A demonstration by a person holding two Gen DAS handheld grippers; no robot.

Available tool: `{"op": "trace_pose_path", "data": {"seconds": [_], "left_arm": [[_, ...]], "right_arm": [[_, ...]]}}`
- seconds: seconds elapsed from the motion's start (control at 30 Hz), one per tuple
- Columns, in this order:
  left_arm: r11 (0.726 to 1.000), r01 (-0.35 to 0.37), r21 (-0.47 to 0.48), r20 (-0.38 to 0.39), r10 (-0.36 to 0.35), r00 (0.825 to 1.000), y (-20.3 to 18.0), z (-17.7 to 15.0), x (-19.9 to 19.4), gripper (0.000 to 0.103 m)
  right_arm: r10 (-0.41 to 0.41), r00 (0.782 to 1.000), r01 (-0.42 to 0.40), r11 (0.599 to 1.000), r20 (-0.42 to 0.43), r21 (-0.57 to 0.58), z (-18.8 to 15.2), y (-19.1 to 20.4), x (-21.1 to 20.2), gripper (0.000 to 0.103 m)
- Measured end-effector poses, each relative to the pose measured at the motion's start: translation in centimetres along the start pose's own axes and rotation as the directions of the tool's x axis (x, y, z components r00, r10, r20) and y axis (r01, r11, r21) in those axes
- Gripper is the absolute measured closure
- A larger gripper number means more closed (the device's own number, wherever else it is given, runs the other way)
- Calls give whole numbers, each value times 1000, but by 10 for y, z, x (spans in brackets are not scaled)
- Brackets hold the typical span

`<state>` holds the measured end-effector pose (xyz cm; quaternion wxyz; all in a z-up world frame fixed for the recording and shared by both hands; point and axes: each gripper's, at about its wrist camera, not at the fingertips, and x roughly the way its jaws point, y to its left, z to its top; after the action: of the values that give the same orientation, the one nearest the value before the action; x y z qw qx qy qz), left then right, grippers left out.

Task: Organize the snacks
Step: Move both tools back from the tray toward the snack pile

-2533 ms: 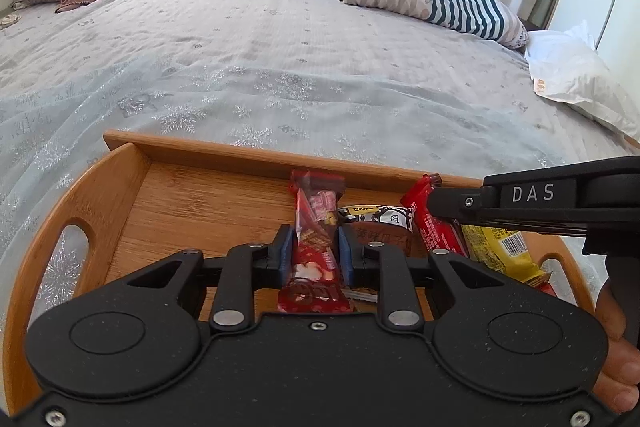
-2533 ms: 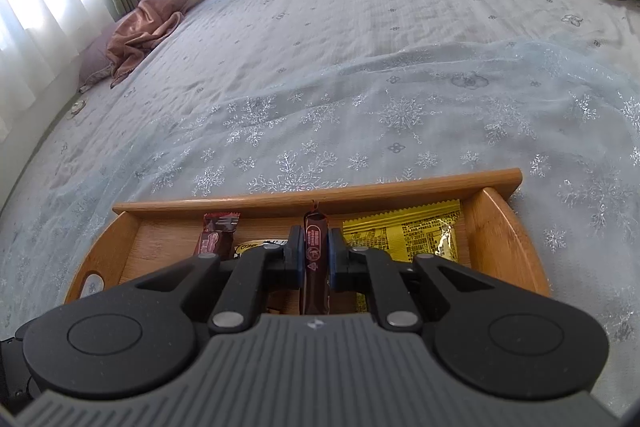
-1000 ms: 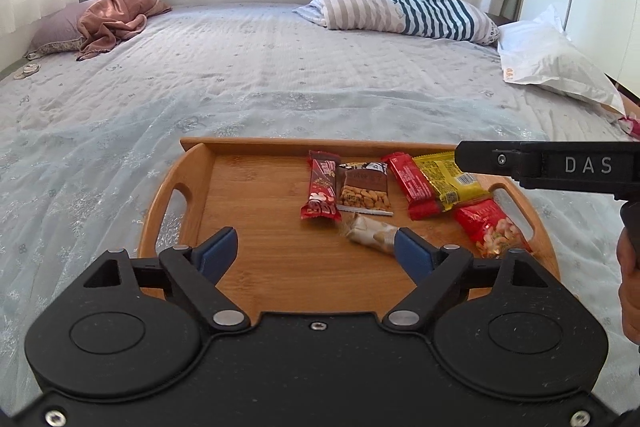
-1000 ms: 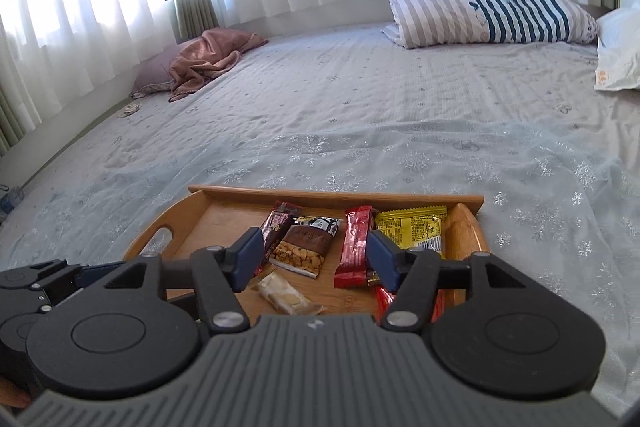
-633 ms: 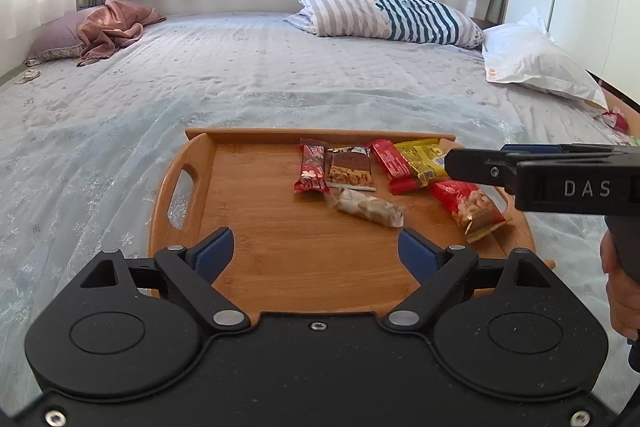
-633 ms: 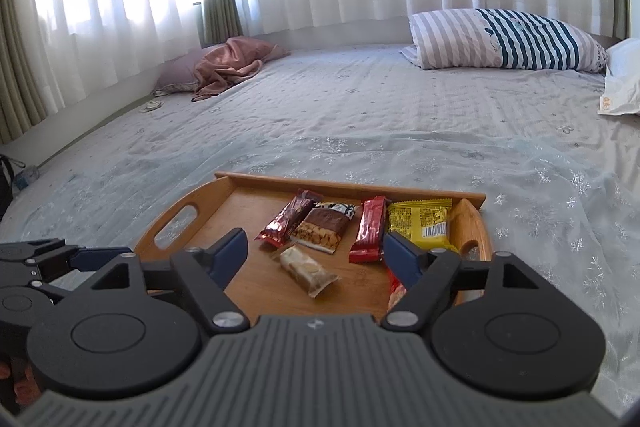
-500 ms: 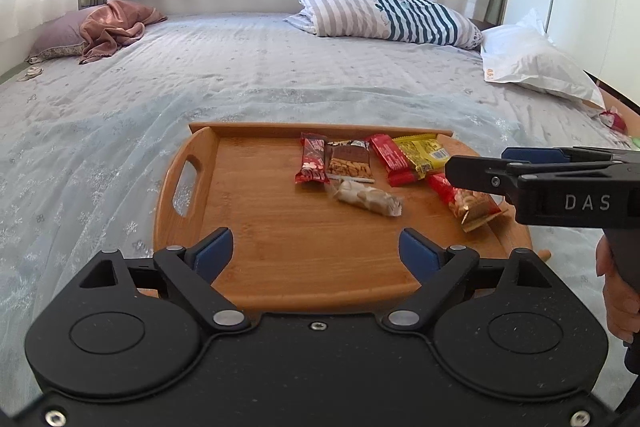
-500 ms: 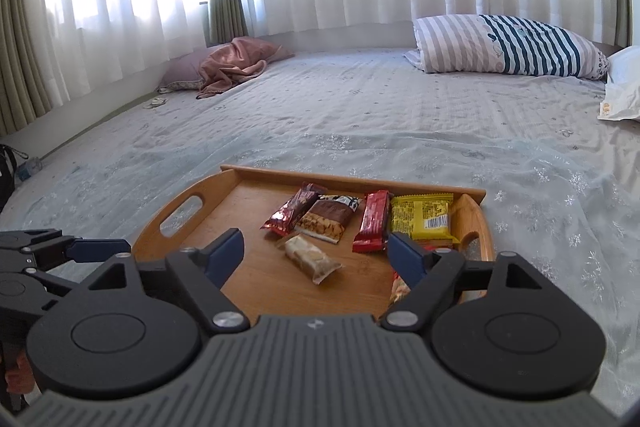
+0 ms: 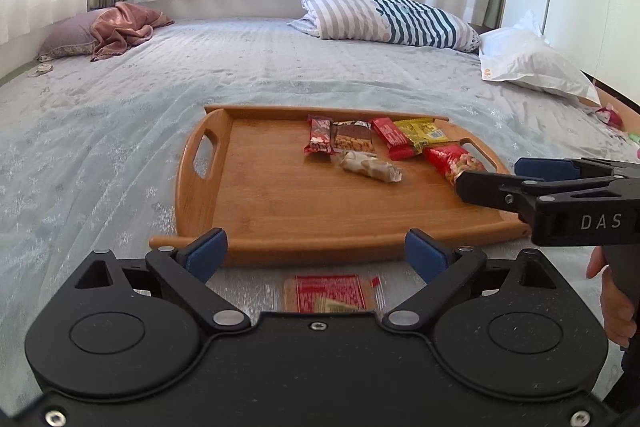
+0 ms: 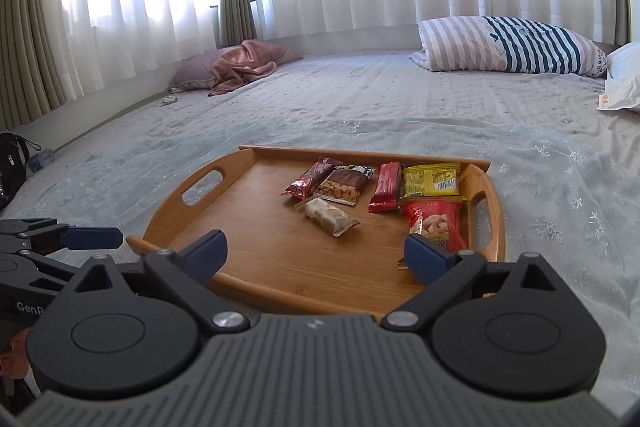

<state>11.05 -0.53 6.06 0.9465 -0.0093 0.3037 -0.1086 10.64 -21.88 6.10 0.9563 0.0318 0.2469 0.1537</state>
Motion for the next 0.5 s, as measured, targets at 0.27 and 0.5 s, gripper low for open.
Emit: {"op": "trace_pose_path", "data": {"seconds": [0.27, 0.5], "left_arm": [[1000, -20, -11, -3, 20, 1000, 7, -20, -11, 7], [999, -32, -12, -7, 32, 999, 12, -35, -15, 7]], "right_arm": [[-4, 1000, 4, 1000, 12, -6, -14, 6, -9, 0], [-11, 1000, 11, 1000, 2, 3, -28, 11, -7, 0]]}}
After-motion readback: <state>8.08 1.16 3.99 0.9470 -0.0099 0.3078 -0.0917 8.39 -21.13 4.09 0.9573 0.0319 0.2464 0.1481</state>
